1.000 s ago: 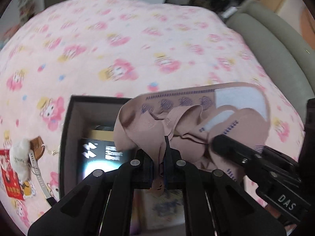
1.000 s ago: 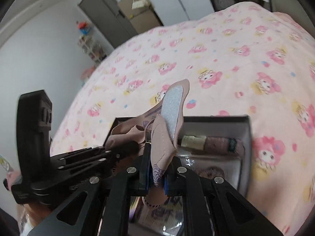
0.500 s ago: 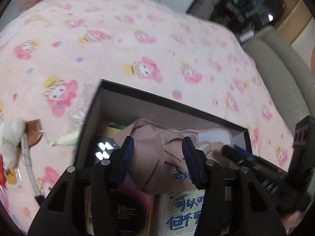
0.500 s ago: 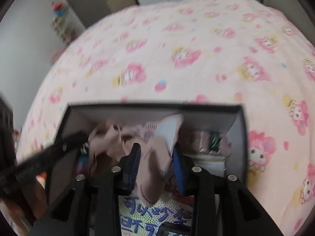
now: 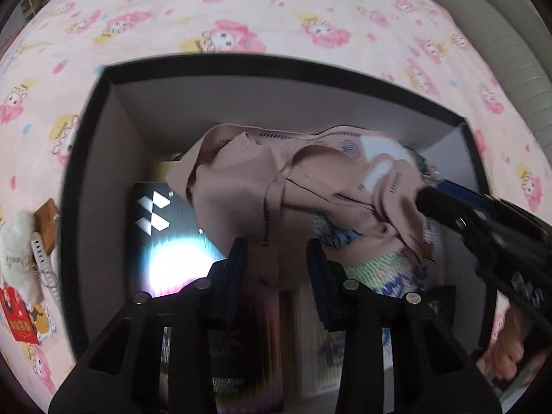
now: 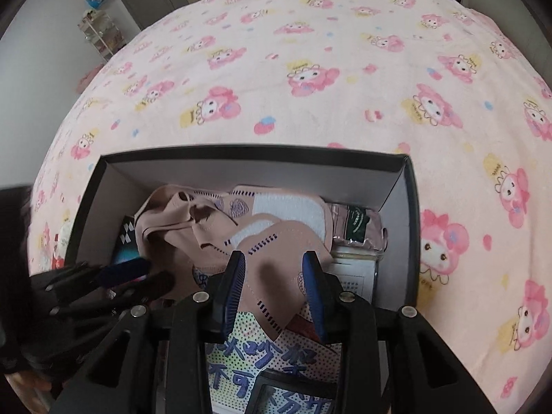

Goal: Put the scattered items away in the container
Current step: 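Lower the face mask with both tools into the black box, then open both tools to release the face mask and lift away, then move both tools to the red greeting card packet on the bedspread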

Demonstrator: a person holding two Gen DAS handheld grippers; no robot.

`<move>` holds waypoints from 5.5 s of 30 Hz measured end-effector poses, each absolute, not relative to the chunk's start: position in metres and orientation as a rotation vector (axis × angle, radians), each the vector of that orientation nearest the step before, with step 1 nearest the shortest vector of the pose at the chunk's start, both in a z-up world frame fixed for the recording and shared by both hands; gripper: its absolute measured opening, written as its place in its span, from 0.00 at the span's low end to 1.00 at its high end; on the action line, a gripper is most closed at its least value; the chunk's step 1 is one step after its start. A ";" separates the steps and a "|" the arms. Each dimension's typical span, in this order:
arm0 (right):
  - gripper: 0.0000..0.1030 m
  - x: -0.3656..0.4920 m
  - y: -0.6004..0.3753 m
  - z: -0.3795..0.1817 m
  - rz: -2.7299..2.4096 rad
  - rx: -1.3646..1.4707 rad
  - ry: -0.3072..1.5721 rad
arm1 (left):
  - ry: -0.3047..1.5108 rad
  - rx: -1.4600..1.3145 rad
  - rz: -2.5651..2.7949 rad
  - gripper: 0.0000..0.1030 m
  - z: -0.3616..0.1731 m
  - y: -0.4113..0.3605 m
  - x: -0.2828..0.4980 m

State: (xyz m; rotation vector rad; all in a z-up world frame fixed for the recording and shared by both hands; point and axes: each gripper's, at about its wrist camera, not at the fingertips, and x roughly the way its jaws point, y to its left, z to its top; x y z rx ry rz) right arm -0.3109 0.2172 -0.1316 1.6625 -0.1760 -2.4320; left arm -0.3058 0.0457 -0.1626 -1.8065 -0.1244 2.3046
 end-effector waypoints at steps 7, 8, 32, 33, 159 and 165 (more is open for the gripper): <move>0.30 -0.318 0.208 -0.136 -2.579 1.639 0.032 | -0.174 -1.857 2.413 0.34 -0.162 0.024 -0.344; 0.30 -0.318 0.207 -0.136 -2.593 1.621 0.062 | -0.213 -1.846 2.418 0.33 -0.158 0.020 -0.344; 0.30 -0.329 0.142 -0.164 -2.247 1.692 0.247 | -0.219 -1.868 2.338 0.33 -0.160 0.016 -0.352; 0.30 -0.333 0.140 -0.163 -2.244 1.685 0.233 | -0.238 -1.866 2.332 0.33 -0.160 0.014 -0.354; 0.64 -0.078 -0.020 -0.066 -2.432 1.367 0.113 | -0.365 -1.336 2.889 0.91 -0.038 -0.205 -0.034; 0.64 -0.106 -0.072 -0.081 -2.315 1.369 0.163 | -0.551 -1.410 2.861 0.84 -0.072 -0.256 -0.044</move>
